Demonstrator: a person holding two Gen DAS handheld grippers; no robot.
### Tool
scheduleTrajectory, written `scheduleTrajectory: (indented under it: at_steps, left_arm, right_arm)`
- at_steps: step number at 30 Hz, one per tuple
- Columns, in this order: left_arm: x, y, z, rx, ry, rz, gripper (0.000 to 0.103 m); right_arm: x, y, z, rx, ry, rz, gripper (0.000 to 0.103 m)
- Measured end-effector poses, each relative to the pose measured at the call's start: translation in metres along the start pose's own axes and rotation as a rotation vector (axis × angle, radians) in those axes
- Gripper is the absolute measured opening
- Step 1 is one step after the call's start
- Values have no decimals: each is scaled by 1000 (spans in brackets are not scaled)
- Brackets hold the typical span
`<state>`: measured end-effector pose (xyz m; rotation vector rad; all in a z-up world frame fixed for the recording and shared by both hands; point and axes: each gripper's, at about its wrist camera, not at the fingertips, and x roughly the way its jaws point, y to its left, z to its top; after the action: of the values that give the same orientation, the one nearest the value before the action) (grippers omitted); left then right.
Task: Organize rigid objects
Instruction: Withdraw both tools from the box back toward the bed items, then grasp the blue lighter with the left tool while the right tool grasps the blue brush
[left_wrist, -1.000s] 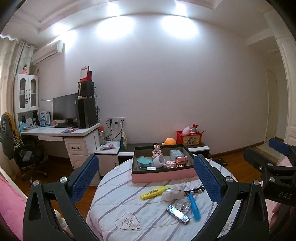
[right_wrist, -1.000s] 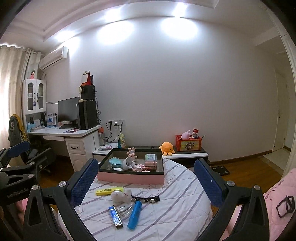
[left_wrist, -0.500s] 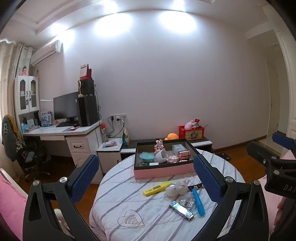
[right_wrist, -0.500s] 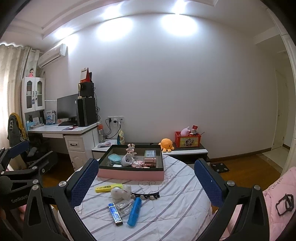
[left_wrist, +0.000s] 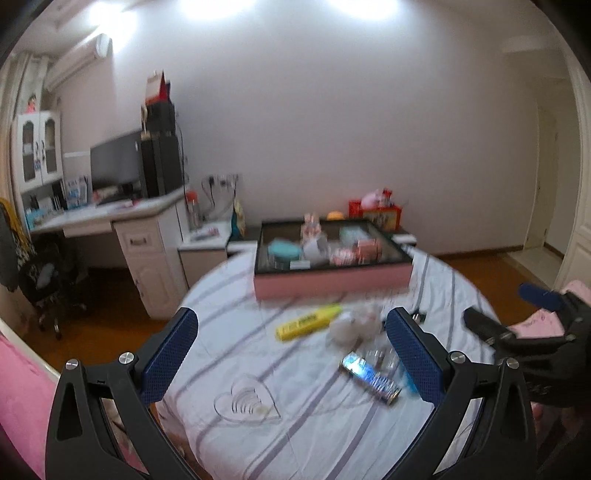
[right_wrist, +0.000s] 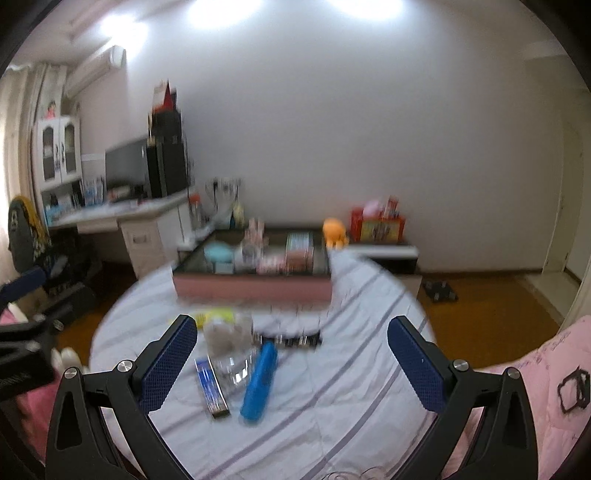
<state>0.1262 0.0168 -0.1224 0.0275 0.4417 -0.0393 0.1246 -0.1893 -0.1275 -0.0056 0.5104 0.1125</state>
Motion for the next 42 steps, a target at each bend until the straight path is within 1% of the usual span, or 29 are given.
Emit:
scheduleTrajectory:
  at_steps: [3,5,7,10,11,12,13,15,16,17,18,19,23,24,27,30,33,35,37,40,42]
  left_arm:
    - [18,0,-14,3,63,-4,103]
    - [29,0,-22,4,102,-10,103]
    - [36,2,-28,-1,131,-21,103]
    - [44,3,-34,-10,162,-31,103]
    - [48,2,-36,-12,173,-32,103]
    - [50,2,-36,-14,178,-35,103]
    - [54,0,-38,-18,186,-42,103]
    - [61,-6,-40,-18,208,-59,103]
    - [64,-11,-42,-16,219,-68,103]
    - [69,-17,-43,-9,232,-80,103]
    - [73,-21,-45,-2,244,-89,103]
    - [77,-28,-47,7,257,-97,103]
    - [94,-54,-56,43,309,-120,103]
    - [97,-58,-57,50,314,-115,103]
    - [114,-68,-65,77,363,-84,103]
    - [117,-60,-65,42,370,-80,103]
    - [115,-43,-65,50,373,-36,103]
    - [115,-28,-66,40,383,9,103]
    - [115,-17,-67,29,381,39,103]
    - [121,-10,-69,16,395,10,101]
    - [126,-14,-69,38,393,-9,95]
  right_arm:
    - [40,1,-19,-7,119,11,103]
    - [56,2,-28,-7,167,18,103]
    - [72,3,-35,-10,201,27,103]
    - [88,3,-42,-32,239,9,102]
    - [92,2,-45,-42,253,4,98]
    - [94,0,-46,-45,264,13,84]
    - [96,-1,-48,-45,274,18,65]
    - [96,-7,-51,-63,276,6,48]
    - [95,-9,-50,-61,270,12,41]
    - [94,-14,-50,-49,268,19,38]
    - [92,-19,-50,-44,266,23,33]
    - [92,-21,-48,-43,265,22,31]
    - [93,-35,-48,-13,265,38,31]
    - [93,-37,-48,-11,267,48,31]
    - [95,-36,-47,-18,264,55,31]
    - [95,-37,-47,-15,260,66,31]
    - [94,-38,-48,-13,268,77,31]
    - [93,-40,-47,7,272,95,31]
    - [92,-40,-47,12,266,94,31]
    - [96,-38,-45,5,264,88,31]
    - [100,-36,-42,-9,262,84,31]
